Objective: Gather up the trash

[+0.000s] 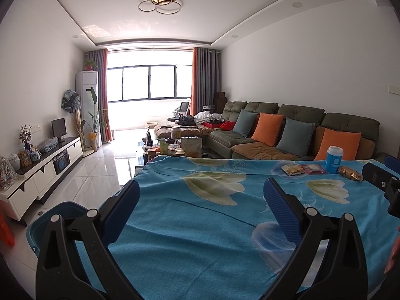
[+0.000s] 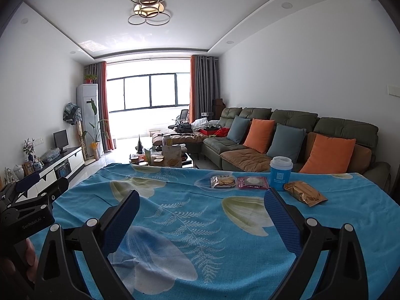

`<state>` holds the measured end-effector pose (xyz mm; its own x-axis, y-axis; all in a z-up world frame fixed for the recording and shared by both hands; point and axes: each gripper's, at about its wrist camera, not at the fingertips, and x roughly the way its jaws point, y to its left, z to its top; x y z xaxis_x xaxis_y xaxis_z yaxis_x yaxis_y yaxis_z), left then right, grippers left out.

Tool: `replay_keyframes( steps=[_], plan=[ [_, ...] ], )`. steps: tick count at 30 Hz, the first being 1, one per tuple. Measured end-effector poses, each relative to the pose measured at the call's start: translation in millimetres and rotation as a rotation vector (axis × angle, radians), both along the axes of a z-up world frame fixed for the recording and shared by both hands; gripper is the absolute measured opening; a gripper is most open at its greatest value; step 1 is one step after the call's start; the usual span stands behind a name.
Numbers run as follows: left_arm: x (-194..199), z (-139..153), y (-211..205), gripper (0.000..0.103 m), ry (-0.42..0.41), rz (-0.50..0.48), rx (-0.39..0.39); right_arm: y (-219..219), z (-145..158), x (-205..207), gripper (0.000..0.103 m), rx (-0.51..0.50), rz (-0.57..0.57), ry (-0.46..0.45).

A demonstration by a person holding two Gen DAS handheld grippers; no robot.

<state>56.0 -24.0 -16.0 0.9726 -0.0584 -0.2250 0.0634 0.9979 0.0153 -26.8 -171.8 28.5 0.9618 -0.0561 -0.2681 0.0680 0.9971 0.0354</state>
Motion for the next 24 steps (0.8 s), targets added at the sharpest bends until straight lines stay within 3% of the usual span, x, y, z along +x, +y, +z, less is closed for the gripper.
replay_keyframes(
  steps=[24],
  plan=[
    [3.5,-2.6,0.4,0.097,0.013,0.000,0.003,0.6,-0.9,0.2,0.096,-0.002,-0.002,-0.001]
  ],
)
